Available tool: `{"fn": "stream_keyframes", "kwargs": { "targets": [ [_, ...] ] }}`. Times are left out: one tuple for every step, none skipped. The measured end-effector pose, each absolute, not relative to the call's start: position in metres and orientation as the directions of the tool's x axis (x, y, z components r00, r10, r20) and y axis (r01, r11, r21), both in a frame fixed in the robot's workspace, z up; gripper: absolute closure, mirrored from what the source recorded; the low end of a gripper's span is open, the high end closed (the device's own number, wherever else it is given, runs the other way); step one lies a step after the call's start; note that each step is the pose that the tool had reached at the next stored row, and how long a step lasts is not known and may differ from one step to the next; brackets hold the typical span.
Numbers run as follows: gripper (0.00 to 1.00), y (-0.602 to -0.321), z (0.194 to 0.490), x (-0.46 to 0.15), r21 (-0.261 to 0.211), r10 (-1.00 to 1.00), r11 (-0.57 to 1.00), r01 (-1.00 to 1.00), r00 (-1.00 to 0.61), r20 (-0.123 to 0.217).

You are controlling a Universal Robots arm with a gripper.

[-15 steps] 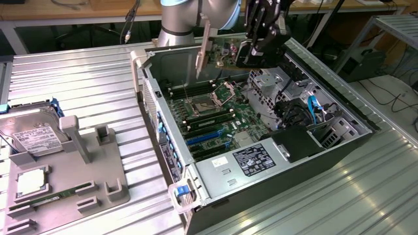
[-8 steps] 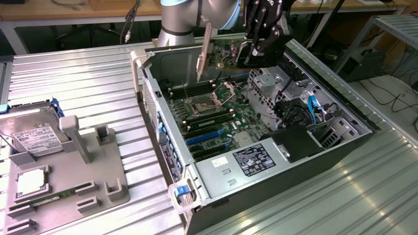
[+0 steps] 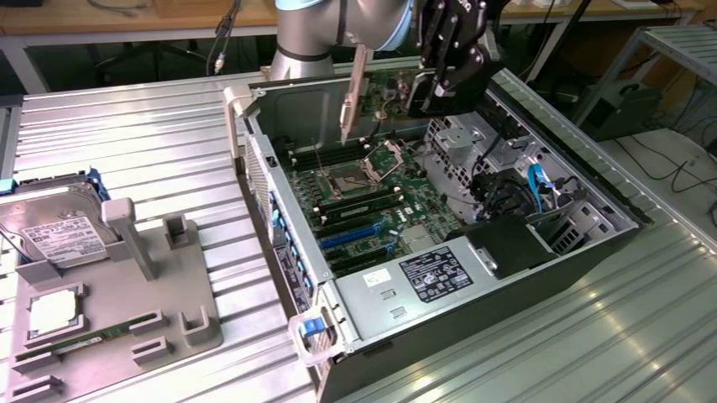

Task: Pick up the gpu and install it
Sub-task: 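Insert the gpu into the slot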

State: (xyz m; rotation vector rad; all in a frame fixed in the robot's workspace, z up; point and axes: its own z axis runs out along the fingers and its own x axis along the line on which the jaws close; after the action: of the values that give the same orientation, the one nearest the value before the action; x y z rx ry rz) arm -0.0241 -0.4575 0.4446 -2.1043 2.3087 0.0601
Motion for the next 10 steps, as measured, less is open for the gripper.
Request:
{"fn": "stream_keyframes", "kwargs": {
  "targets": [
    [0.72,-0.4575,0.4445,-0.0241,0.016,-0.996,0.081,-0.997,-0.081,-0.038],
    [0.72,-0.4575,0.4445,-0.0242,0.016,-0.997,0.071,-0.997,-0.071,-0.038],
    [0.72,-0.4575,0.4444,-0.0242,0.016,-0.997,0.063,-0.998,-0.064,-0.038],
    [0.72,-0.4575,0.4443,-0.0241,0.015,-0.998,0.057,-0.998,-0.057,-0.038],
    [0.72,-0.4576,0.4443,-0.0242,0.015,-0.998,0.052,-0.999,-0.052,-0.039],
    [0.72,-0.4576,0.4443,-0.0242,0.014,-0.998,0.047,-0.999,-0.047,-0.038],
    [0.72,-0.4576,0.4442,-0.0242,0.014,-0.998,0.041,-0.999,-0.041,-0.039],
    [0.72,-0.4576,0.4442,-0.0242,0.012,-0.999,0.033,-0.999,-0.034,-0.038],
    [0.72,-0.4576,0.4441,-0.0242,0.011,-0.999,0.025,-1.0,-0.025,-0.038],
    [0.72,-0.4576,0.4437,-0.0242,0.009,-0.999,0.016,-1.0,-0.016,-0.039]
  ]
}}
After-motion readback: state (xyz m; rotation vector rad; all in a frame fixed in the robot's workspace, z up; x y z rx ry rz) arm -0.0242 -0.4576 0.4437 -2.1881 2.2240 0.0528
